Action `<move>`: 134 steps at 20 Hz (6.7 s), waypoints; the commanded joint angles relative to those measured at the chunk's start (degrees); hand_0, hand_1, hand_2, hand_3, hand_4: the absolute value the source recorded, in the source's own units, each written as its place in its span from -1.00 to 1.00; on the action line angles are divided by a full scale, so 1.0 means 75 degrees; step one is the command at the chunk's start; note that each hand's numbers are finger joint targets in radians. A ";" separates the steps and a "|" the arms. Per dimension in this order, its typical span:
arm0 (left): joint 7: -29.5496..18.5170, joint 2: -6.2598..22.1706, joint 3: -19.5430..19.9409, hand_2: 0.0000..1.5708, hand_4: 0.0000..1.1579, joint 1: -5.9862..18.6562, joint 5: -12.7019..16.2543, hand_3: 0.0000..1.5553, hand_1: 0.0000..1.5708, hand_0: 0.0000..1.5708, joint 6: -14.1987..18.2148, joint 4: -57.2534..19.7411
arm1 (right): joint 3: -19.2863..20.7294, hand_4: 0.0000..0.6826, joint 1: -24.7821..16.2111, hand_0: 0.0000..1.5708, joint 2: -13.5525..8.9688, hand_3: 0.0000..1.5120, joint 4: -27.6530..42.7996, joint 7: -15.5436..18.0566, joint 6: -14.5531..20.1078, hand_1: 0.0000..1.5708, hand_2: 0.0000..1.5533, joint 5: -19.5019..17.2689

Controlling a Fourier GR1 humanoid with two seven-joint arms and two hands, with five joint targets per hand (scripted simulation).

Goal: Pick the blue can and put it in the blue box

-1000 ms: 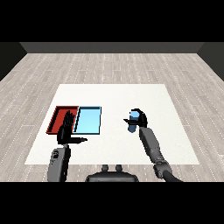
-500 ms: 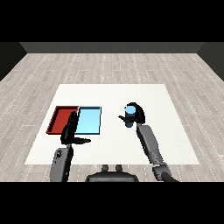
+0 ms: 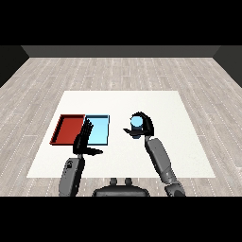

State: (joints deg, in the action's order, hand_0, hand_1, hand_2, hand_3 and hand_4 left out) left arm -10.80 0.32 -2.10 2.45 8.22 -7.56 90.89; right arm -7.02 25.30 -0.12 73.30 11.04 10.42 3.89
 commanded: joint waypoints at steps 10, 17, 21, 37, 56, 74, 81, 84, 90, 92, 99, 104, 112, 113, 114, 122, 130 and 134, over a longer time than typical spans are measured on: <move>0.0659 -0.0042 -0.1271 -1.00 -1.00 0.0983 0.0471 -1.00 -1.00 -1.00 0.0937 -0.0832 | -0.0074 0.80 0.0128 0.83 0.0014 0.89 0.0021 -0.0010 -0.0232 0.83 0.88 0.0110; 0.0755 -0.0042 -0.1800 -1.00 -1.00 0.1275 0.0432 -1.00 -1.00 -1.00 0.1748 -0.1163 | -0.0455 0.78 -0.0224 0.83 -0.0205 0.90 0.0688 -0.0227 -0.0339 0.83 0.87 0.0050; -0.0190 -0.0043 -0.2653 -1.00 -1.00 0.1438 0.0201 -1.00 -1.00 -1.00 0.2404 -0.1997 | -0.0616 0.80 0.0333 0.83 0.0014 0.89 0.0502 -0.0573 0.0059 0.83 0.87 0.0034; -0.0355 -0.0043 -0.3073 -1.00 -1.00 0.1666 0.0778 -1.00 -1.00 -1.00 0.2587 -0.2444 | -0.1952 0.80 0.0108 0.82 0.0016 0.87 0.0294 0.0303 0.0705 0.82 0.88 0.0326; -0.0944 -0.0042 -0.3172 -1.00 -1.00 0.2429 0.1468 -1.00 -1.00 -1.00 0.2405 -0.3383 | -0.2752 0.65 0.0346 0.84 0.0015 0.85 0.0328 0.0220 0.1143 0.84 0.85 0.0681; -0.0322 0.0063 -0.3516 -0.62 -0.08 0.3243 0.0224 -1.00 -1.00 -1.00 0.4219 -0.3643 | -0.3015 0.63 -0.0054 0.89 0.0008 0.85 0.0769 0.0051 0.0917 0.89 0.88 0.0757; 0.0006 -0.0031 -0.3533 -0.13 0.13 0.3940 0.0998 -0.54 -0.20 -0.20 0.4291 -0.4144 | -0.3051 0.74 0.0409 0.89 0.0006 0.85 0.0221 0.0490 0.1058 0.89 0.87 0.1312; 0.0252 -0.0029 -0.3880 0.09 0.11 0.3564 0.0983 -0.27 0.06 0.06 0.4955 -0.3749 | -0.2906 0.69 0.0210 0.87 -0.0190 0.86 0.1141 -0.0275 0.0969 0.87 0.87 0.0988; -0.0841 -0.0033 -0.3626 1.00 0.21 0.3621 0.1606 0.89 1.00 1.00 0.5234 -0.3528 | -0.2667 0.19 0.0493 0.50 0.0007 0.48 0.0547 -0.0075 0.1200 0.50 0.61 0.1515; -0.1699 -0.0034 -0.3712 0.98 0.80 0.3569 0.1832 0.89 1.00 1.00 0.5332 -0.3885 | -0.2371 -1.00 0.0618 -1.00 -0.0234 -1.00 0.0328 -0.0196 0.0818 -1.00 -1.00 0.1492; -0.1421 0.0024 -0.3653 0.97 0.89 0.3285 0.1684 0.89 1.00 1.00 0.5235 -0.3225 | -0.2593 -1.00 0.0490 -1.00 0.0012 -1.00 -0.0124 0.0392 0.1076 -1.00 -1.00 0.1218; -0.2706 -0.0039 -0.3930 1.00 0.98 0.3585 0.1921 0.89 1.00 1.00 0.5458 -0.4430 | -0.2143 -1.00 -0.0157 -1.00 0.0013 -1.00 0.0706 0.0147 0.1112 -1.00 -1.00 0.0616; -0.2613 -0.0040 -0.3340 1.00 0.97 0.3488 0.1382 0.90 1.00 1.00 0.5377 -0.4633 | -0.1341 -1.00 -0.0830 -1.00 -0.0577 -1.00 0.2436 -0.0381 -0.0179 -1.00 -1.00 0.1464; -0.2606 0.0221 -0.3246 1.00 0.96 0.3578 0.1345 0.90 1.00 1.00 0.5312 -0.4744 | -0.0966 -1.00 -0.0431 -1.00 -0.0684 -1.00 0.2079 -0.0440 -0.0510 -1.00 -1.00 0.1817; -0.2454 0.0323 -0.3386 1.00 0.94 0.3252 0.1176 0.89 1.00 1.00 0.5610 -0.4418 | -0.0888 -1.00 -0.0732 -1.00 -0.0869 -1.00 0.2584 -0.0511 -0.0437 -1.00 -1.00 0.1791; -0.1301 0.1478 -0.2355 0.99 0.97 0.3922 0.1084 0.91 1.00 1.00 0.5749 -0.4572 | -0.0562 -1.00 -0.2401 -1.00 -0.1152 -1.00 0.4096 0.0052 -0.0225 -1.00 -1.00 0.1686; -0.0924 0.2249 -0.1659 0.98 0.86 0.4703 0.0914 0.90 1.00 1.00 0.4942 -0.7281 | -0.0046 -1.00 -0.2479 -1.00 -0.1127 -1.00 0.3365 0.0574 -0.0772 -1.00 -1.00 0.2066; -0.0717 0.2002 -0.1683 0.99 0.81 0.5570 0.0614 0.90 1.00 1.00 0.4577 -0.9046 | 0.0314 -1.00 -0.2139 -1.00 -0.1191 -1.00 0.2706 0.0678 -0.0973 -1.00 -1.00 0.2231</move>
State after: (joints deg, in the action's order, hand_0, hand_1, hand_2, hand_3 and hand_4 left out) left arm -17.19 15.64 -15.51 39.66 14.31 29.17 33.11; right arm -6.56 8.97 -8.56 96.95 14.73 5.25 19.34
